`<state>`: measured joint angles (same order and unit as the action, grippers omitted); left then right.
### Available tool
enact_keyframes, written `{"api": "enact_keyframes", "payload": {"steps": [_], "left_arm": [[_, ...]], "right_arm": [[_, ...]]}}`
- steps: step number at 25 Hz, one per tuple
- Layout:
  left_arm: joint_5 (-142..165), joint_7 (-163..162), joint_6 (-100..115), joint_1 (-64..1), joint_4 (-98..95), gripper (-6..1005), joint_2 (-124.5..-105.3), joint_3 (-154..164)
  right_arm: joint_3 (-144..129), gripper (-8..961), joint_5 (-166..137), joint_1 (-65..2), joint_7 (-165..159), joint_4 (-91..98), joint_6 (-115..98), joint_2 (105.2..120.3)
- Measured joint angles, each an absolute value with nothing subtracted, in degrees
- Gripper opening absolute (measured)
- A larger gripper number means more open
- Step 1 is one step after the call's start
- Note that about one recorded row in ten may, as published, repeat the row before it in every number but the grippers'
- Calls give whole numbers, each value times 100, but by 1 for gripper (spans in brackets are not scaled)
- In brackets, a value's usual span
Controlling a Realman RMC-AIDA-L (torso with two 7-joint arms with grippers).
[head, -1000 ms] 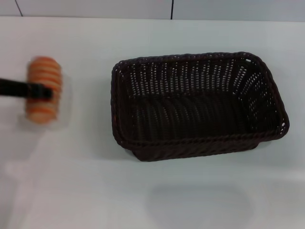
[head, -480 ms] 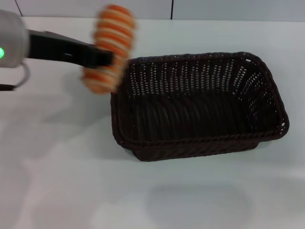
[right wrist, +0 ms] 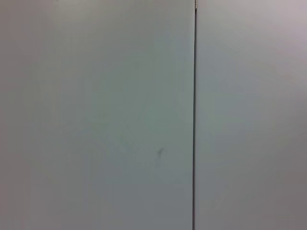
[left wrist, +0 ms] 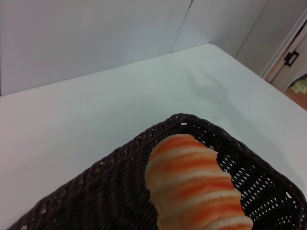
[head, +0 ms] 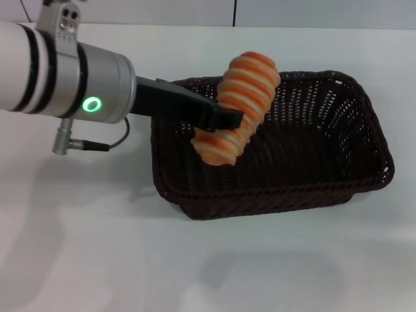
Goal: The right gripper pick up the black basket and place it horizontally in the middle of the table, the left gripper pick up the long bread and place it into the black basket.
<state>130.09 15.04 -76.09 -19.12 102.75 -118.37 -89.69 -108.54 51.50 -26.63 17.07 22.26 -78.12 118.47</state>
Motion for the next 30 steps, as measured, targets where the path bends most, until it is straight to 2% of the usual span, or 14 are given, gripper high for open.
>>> {"api": "enact_keyframes", "payload": {"steps": [1,6,16,20,24,30], "left_arm": [[13006,1504,-7534,-1915,10213,309,-11835,-8934],[12997,1506,-7351,-1914,10089,530,-11836,-8894],[13074,1496,-6963,-1814,10013,768,-11831,-8962],[13297,1568,-6036,-1517,9928,844,-11817,-9373],[13266,1918,-4750,-1159,9731,846,-11822,-9945],[12648,2778,-1709,-455,9072,846,-11817,-9948]], "right_arm": [[-10854,492,5150,-2663,1699,2222,-7812,11846],[-10854,493,5142,-2660,1676,2215,-7814,11840],[-10854,494,5141,-2627,1670,2214,-7814,11838],[-10854,494,5141,-2619,1663,2214,-7814,11841],[-10856,494,5141,-2619,1662,2214,-7810,11856],[-10858,493,5142,-2658,1661,2209,-7751,11866]]}}
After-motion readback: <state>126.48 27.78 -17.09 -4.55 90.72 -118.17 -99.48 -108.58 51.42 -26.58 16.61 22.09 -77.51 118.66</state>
